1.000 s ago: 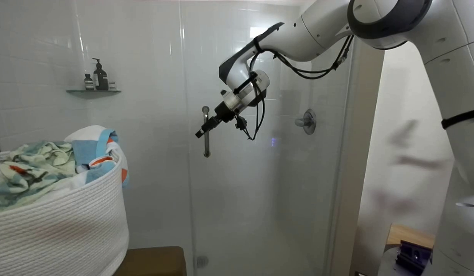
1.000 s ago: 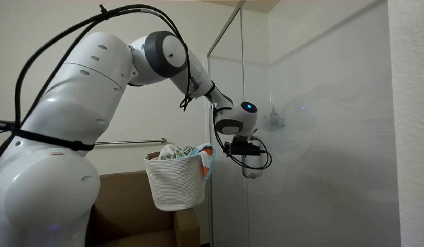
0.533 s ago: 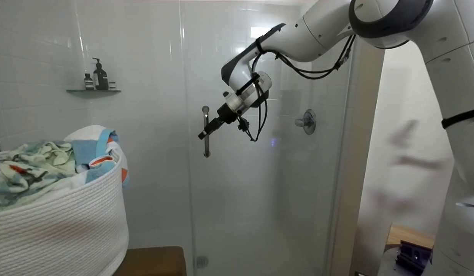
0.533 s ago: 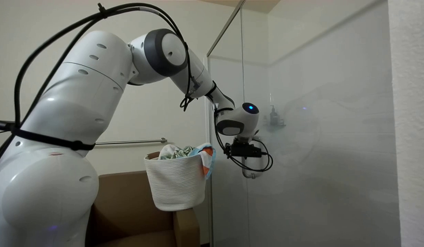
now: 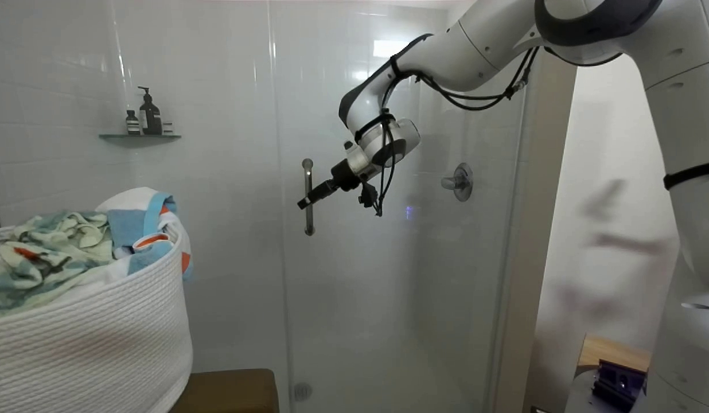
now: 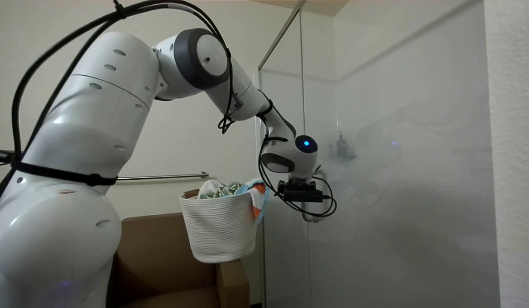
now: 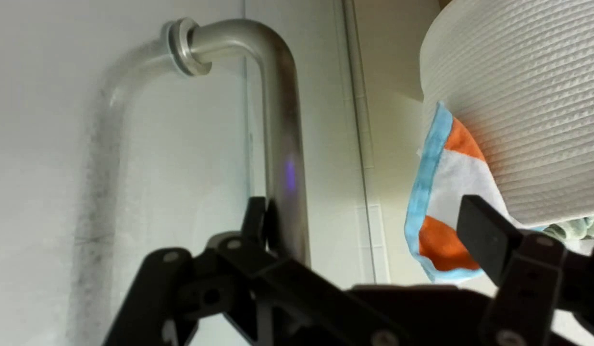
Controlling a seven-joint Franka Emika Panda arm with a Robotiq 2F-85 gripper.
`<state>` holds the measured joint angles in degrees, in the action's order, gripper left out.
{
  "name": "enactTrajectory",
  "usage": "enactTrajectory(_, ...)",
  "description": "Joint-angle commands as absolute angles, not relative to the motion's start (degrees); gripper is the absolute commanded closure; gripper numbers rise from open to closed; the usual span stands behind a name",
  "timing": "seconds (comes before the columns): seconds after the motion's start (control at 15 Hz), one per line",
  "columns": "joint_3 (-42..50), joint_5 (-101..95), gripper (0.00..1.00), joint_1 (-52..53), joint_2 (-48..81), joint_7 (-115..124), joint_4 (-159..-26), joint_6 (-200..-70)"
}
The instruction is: Open the shower door
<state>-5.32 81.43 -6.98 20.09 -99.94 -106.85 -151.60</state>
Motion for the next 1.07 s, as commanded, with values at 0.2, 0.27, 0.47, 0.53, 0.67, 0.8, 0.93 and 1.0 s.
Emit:
enactTrajectory(0.2, -8.05, 99.77, 0.00, -7.03, 13.95, -117.52, -114.98, -153.50)
enactTrajectory(0.27, -7.95, 100.82, 0.00, -7.11, 14.01, -118.38, -115.18, -152.58)
enactTrajectory(0.47, -7.77, 99.37, 0.00, -7.69, 13.78, -116.83, -116.24, -148.23)
enactTrajectory(0.53, -7.74, 98.94, 0.00, -7.93, 13.33, -116.60, -116.90, -147.13)
enactTrajectory(0.67, -7.63, 98.45, 0.00, -8.47, 12.34, -116.52, -118.42, -144.67)
enactTrajectory(0.8, -7.58, 98.21, 0.00, -8.80, 11.66, -116.67, -119.65, -143.02)
enactTrajectory(0.93, -3.98, 98.56, 0.00, -5.60, 10.33, -116.37, -121.28, -141.07)
enactTrajectory(1.0, -3.61, 98.42, 0.00, -5.21, 9.52, -116.37, -122.35, -140.38)
